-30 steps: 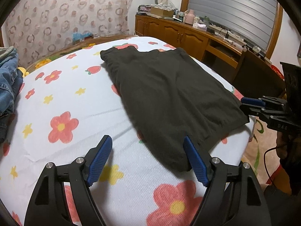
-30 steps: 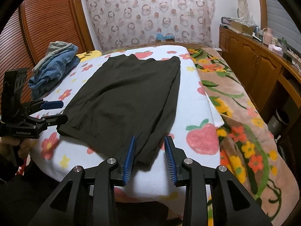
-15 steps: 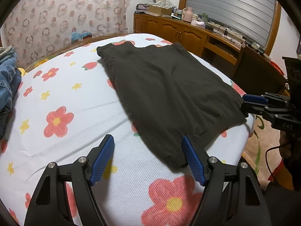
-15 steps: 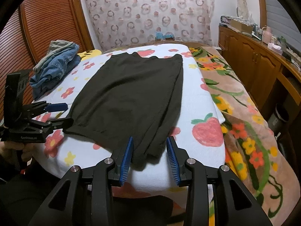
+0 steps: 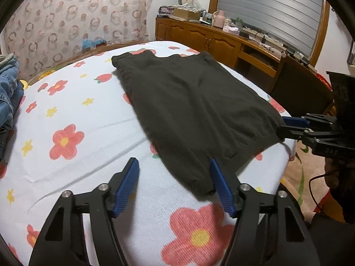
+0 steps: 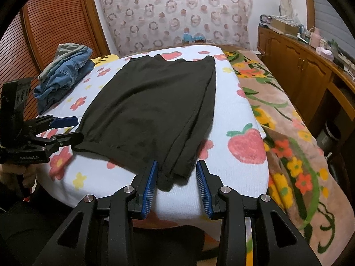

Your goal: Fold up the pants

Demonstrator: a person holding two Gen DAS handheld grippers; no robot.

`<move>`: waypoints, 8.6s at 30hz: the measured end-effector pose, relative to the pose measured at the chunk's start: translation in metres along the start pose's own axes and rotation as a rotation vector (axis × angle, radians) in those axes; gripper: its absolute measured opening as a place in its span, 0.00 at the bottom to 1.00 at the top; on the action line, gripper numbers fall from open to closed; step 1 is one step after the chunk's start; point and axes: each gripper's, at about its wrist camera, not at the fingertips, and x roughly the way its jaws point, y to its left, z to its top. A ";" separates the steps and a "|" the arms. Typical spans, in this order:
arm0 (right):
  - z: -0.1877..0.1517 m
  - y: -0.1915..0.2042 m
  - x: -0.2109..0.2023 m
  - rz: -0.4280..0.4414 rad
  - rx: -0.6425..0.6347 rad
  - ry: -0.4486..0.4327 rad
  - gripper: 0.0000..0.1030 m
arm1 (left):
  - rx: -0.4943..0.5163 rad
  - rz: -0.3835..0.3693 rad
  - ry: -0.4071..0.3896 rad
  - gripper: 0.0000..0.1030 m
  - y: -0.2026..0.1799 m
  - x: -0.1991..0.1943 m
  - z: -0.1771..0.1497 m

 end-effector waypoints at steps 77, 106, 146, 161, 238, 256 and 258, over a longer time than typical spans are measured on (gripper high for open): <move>0.097 -0.013 0.060 0.079 -0.108 -0.100 0.13 | 0.067 -0.058 -0.048 0.14 0.027 0.032 0.118; 0.124 -0.022 0.102 0.058 -0.098 -0.081 0.22 | -0.003 -0.026 -0.016 0.27 0.076 0.079 0.155; 0.145 -0.033 0.123 -0.081 -0.156 -0.044 0.43 | 0.073 -0.006 0.023 0.63 0.077 0.074 0.146; 0.142 -0.037 0.122 -0.037 -0.146 -0.035 0.43 | 0.070 0.073 0.071 0.63 0.093 0.116 0.172; 0.104 -0.019 0.103 -0.084 -0.062 0.058 0.43 | 0.008 -0.119 0.048 0.46 0.060 0.071 0.114; 0.103 -0.020 0.102 -0.079 -0.068 0.054 0.44 | -0.002 -0.038 0.073 0.02 0.081 0.056 0.090; 0.103 -0.020 0.102 -0.079 -0.068 0.054 0.44 | -0.004 -0.034 0.075 0.02 0.085 0.055 0.088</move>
